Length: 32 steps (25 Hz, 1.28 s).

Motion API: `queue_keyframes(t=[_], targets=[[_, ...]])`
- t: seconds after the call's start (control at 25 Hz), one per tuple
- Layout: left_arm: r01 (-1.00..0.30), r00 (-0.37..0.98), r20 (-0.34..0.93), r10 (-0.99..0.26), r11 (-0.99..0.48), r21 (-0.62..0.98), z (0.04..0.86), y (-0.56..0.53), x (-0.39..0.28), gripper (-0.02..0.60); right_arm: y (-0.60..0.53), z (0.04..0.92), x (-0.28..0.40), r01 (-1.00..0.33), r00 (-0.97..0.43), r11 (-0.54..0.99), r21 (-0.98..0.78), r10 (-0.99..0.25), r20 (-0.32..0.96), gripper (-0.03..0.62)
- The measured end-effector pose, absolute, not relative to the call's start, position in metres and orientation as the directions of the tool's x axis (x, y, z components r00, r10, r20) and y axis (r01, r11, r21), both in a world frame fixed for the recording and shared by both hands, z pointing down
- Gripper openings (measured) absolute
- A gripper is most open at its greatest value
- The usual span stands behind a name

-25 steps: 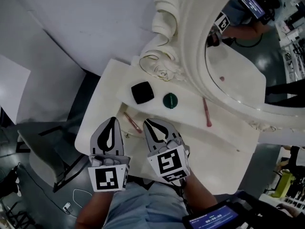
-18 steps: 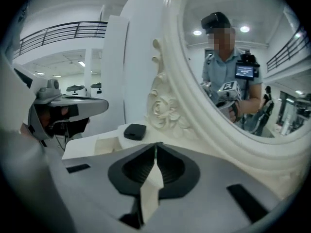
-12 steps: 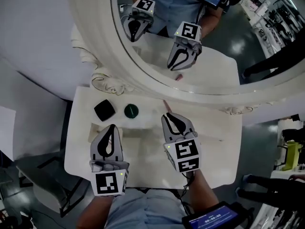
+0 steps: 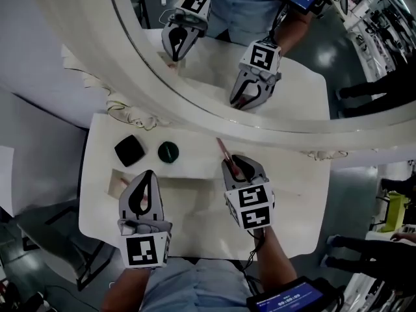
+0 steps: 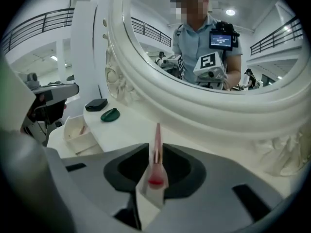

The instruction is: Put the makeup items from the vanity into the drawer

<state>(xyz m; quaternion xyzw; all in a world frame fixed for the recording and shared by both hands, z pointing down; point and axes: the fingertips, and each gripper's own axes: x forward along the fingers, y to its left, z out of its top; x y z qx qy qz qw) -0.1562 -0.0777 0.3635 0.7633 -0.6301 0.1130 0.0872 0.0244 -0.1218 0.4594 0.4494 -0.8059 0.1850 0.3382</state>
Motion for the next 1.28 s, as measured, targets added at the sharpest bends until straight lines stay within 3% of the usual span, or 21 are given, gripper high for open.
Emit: queue_keyframes(t=[0.48,0.68,0.8,1.28], targets=[[-0.992,0.12,0.252,-0.96,-0.124,-0.002,0.349,-0.07,-0.166,-0.002,-0.116,0.454,0.014,-0.836,-0.411,0.548,-0.03,-0.589,0.696,0.043],[-0.993,0.07,0.22,-0.973,-0.09,-0.082,0.337,-0.051,-0.186,-0.002,-0.108,0.428,-0.017,-0.787,-0.486,0.617,-0.028,-0.589,0.646,0.043],[-1.0,0.015,0.2,-0.98,-0.02,-0.019,0.326,-0.04,-0.198,-0.002,-0.099,0.412,-0.044,-0.746,-0.536,0.666,-0.025,-0.578,0.615,0.043],[-0.981,-0.185,0.198,-0.963,0.192,0.017,0.325,0.005,-0.271,-0.002,-0.037,0.416,-0.175,-0.456,-0.724,0.887,-0.071,-0.324,0.609,0.043]])
